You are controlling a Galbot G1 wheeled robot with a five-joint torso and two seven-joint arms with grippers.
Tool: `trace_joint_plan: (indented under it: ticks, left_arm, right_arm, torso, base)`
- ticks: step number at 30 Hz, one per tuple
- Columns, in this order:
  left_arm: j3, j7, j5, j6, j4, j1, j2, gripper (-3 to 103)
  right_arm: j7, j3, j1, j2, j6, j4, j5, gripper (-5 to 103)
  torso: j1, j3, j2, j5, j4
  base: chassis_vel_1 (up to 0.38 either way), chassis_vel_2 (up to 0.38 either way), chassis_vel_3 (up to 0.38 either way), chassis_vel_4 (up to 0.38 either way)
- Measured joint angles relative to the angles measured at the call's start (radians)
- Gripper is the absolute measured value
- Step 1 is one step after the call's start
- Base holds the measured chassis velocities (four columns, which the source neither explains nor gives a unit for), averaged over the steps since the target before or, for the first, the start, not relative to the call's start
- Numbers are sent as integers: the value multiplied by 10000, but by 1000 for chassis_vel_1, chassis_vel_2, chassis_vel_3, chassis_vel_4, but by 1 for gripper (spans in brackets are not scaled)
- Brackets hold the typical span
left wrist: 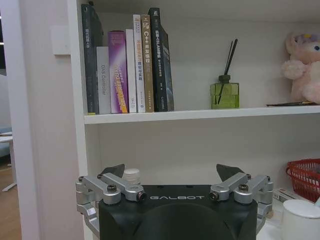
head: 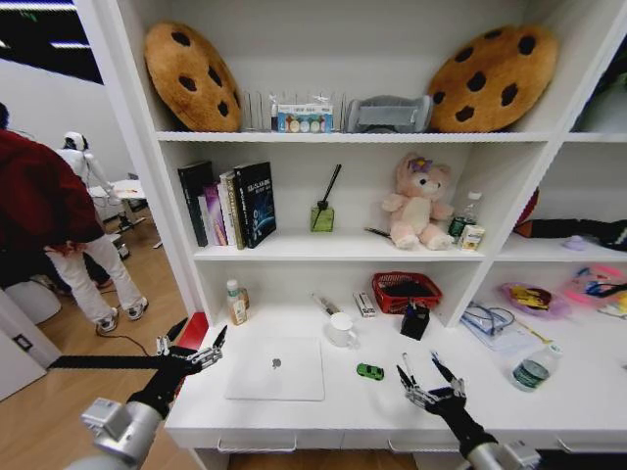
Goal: Organize the objects on the table.
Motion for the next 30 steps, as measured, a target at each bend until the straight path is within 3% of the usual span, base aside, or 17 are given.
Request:
trace_joint_plan:
  ticks: [4, 6, 7, 9, 11, 12, 13, 17, 24, 30]
  left_arm:
    - [3, 0, 15, 10, 0, 4, -2, 100]
    - [4, 1, 17, 14, 0, 6, -5, 100]
    - [4, 1, 17, 14, 0, 6, -5, 100]
    - [3, 0, 20, 17, 0, 7, -8, 100]
    - [3, 0, 21, 18, 0, 8, -9, 100]
    - [1, -1, 23, 19, 0, 9, -11, 100]
    - [1, -1, 23, 19, 0, 9, -11, 100]
    - [-1, -2, 23, 23, 2, 10, -12, 100]
    - [-4, -2, 24, 23, 5, 10, -15, 100]
    - [-8, -2, 24, 24, 10, 10, -19, 100]
  right_arm:
    - [-420, 108, 204, -431, -77, -131, 414, 100]
    - [-1379, 235, 641, -1442, 72, -615, 973, 100]
    - [-1379, 235, 641, -1442, 72, -615, 973, 100]
    - [-2828, 252, 1329, -2560, 175, -1576, 1800, 100]
    - [-3124, 224, 1525, -2746, 190, -1859, 1953, 100]
    - [-3941, 75, 2148, -3194, 244, -2778, 2199, 100]
    - [-3941, 75, 2148, -3194, 244, -2778, 2199, 100]
    - [-5170, -456, 3383, -3865, 455, -4574, 1995, 100]
    - [-5896, -834, 3776, -4082, 528, -5238, 1745, 100]
    - [-6007, -1377, 4036, -4176, 961, -5654, 703, 100]
  torso:
    - [0, 0, 0, 0, -2]
    - [0, -1, 0, 0, 0]
    - [0, -1, 0, 0, 0]
    - [0, 0, -1, 0, 2]
    - [0, 0, -1, 0, 1]
    - [0, 0, -1, 4, 1]
    - [0, 0, -1, 4, 1]
    - [1, 1, -1, 3, 0]
    - [0, 0, -1, 0, -3]
    - [1, 0, 0, 0, -1]
  base:
    - [0, 0, 0, 0]
    - [0, 0, 0, 0]
    - [0, 0, 0, 0]
    - [0, 0, 0, 0]
    - [0, 0, 0, 0]
    - [0, 0, 0, 0]
    - [0, 0, 0, 0]
    - [0, 0, 0, 0]
    - [0, 0, 0, 0]
    - [0, 0, 0, 0]
